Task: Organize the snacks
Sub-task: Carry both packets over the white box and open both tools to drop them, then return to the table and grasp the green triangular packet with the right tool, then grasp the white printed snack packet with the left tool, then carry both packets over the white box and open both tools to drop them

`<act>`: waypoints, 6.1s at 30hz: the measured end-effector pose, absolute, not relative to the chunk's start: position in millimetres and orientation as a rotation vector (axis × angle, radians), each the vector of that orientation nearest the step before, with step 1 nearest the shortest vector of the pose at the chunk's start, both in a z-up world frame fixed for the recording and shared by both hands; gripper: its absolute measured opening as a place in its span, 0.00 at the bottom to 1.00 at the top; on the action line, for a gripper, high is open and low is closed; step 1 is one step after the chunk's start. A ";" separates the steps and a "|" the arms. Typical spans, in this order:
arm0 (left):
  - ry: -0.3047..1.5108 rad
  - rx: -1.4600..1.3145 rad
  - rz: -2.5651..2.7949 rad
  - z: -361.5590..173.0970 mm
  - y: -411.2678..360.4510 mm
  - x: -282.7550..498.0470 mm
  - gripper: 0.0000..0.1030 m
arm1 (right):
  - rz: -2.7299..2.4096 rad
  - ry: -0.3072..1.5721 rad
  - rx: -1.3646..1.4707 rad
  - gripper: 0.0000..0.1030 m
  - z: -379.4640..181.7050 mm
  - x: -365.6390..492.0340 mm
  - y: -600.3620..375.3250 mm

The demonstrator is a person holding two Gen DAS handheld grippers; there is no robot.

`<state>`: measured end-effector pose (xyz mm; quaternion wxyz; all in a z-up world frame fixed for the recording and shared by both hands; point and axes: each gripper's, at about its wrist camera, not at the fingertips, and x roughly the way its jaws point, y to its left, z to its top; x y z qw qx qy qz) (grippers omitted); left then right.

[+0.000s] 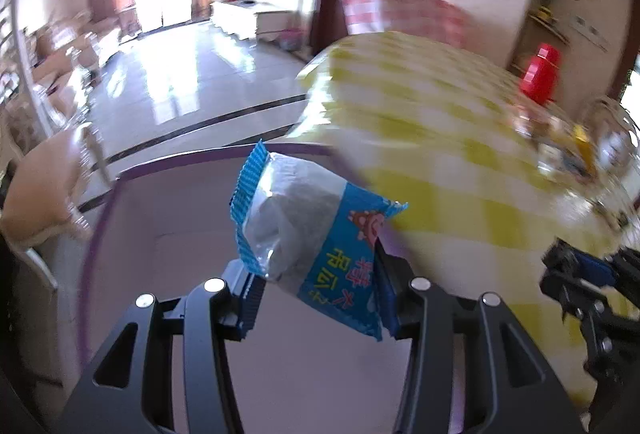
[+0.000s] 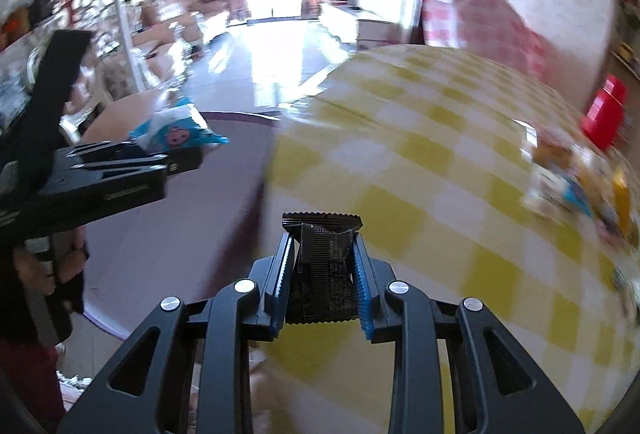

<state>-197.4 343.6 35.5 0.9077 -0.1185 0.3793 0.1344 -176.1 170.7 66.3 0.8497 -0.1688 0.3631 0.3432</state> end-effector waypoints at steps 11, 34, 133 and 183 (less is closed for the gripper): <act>0.836 -0.269 0.465 29.5 405.0 -213.5 0.68 | 0.968 0.865 -0.328 0.61 43.4 -187.2 257.4; 0.706 -0.406 0.105 38.0 275.4 -172.4 0.97 | 0.542 0.724 -0.055 0.84 74.7 -174.1 -24.9; 0.703 -0.048 -0.407 41.9 -59.9 -46.4 0.43 | 0.033 0.708 0.332 0.38 37.0 -97.9 -259.5; 0.692 -0.195 -0.012 67.1 205.0 -186.0 0.44 | 0.507 0.757 -0.132 0.38 59.2 -164.4 43.8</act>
